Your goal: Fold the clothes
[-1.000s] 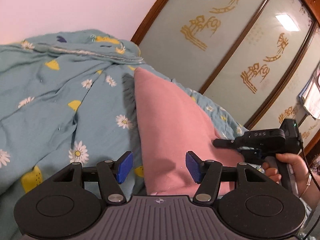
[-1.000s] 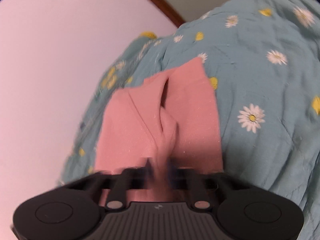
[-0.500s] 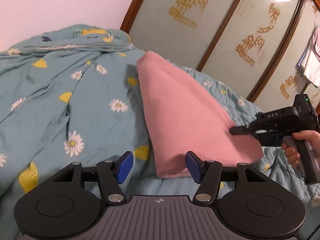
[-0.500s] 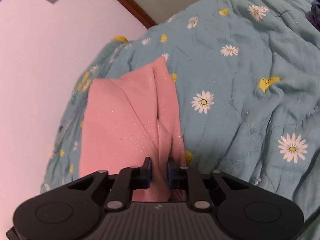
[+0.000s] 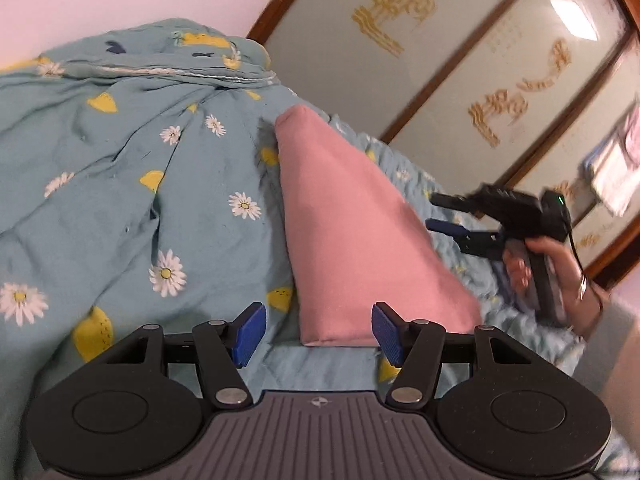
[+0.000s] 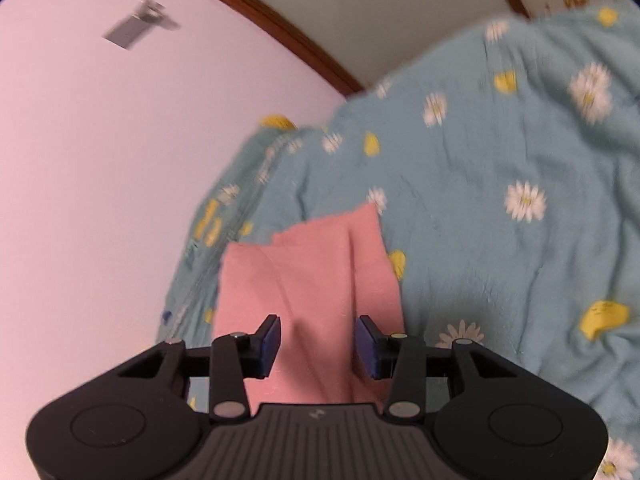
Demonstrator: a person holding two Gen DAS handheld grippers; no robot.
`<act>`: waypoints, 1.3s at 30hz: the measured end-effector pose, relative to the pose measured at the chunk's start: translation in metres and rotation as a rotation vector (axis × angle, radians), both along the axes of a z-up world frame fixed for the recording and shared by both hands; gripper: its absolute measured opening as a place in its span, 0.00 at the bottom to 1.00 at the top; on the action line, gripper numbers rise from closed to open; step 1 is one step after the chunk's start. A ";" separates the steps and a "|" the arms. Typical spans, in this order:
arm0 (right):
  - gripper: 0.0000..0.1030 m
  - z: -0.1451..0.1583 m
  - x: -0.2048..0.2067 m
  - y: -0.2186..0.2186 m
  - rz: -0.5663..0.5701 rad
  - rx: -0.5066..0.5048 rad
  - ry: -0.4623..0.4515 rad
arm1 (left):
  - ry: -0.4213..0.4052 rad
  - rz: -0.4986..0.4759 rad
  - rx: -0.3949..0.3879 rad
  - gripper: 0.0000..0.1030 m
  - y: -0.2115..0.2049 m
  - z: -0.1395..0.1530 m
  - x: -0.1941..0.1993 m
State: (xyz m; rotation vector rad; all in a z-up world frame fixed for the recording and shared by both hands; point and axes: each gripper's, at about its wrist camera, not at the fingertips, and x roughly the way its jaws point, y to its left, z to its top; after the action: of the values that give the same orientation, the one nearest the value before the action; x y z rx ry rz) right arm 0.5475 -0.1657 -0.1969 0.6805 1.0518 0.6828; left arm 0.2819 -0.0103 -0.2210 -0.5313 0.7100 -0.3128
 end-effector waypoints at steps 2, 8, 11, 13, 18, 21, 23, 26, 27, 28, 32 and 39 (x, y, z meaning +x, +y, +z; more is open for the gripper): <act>0.40 -0.008 0.004 0.004 -0.002 0.022 0.010 | -0.002 -0.004 0.002 0.56 0.001 -0.002 0.003; 0.06 0.011 -0.001 0.044 0.073 -0.109 -0.218 | -0.003 0.040 -0.016 0.56 0.009 -0.003 0.012; 0.07 0.045 -0.043 0.092 0.212 -0.443 -0.572 | 0.006 0.052 -0.025 0.56 0.013 -0.003 0.011; 0.07 0.053 -0.078 0.119 0.303 -0.635 -0.794 | 0.002 0.056 -0.024 0.57 0.013 -0.001 0.010; 0.08 0.031 -0.174 0.183 0.624 -1.005 -1.222 | -0.005 0.039 -0.017 0.57 0.010 0.001 0.007; 0.18 0.023 -0.194 0.194 0.684 -0.988 -1.227 | -0.005 0.037 -0.020 0.56 0.011 0.001 0.005; 0.34 0.024 -0.204 0.193 0.691 -0.954 -1.236 | -0.010 0.044 -0.021 0.56 0.013 0.002 0.005; 0.45 0.044 -0.200 0.177 0.643 -0.802 -1.194 | -0.008 0.056 -0.029 0.56 0.017 0.002 0.006; 0.45 0.054 -0.195 0.168 0.609 -0.728 -1.158 | -0.006 0.060 -0.033 0.56 0.018 0.001 0.006; 0.45 0.060 -0.190 0.158 0.583 -0.669 -1.119 | -0.004 0.065 -0.038 0.56 0.020 0.001 0.007; 0.45 0.075 -0.115 0.096 0.298 -0.356 -0.732 | 0.000 0.074 -0.047 0.56 0.023 -0.001 0.009; 0.34 0.008 -0.011 -0.007 -0.001 -0.057 -0.109 | 0.012 0.075 -0.049 0.56 0.022 -0.004 0.012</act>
State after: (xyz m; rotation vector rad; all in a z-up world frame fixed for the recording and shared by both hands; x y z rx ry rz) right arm 0.5370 -0.1728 -0.1889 0.5884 0.9663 0.6793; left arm 0.2936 0.0118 -0.2251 -0.6056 0.6936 -0.2573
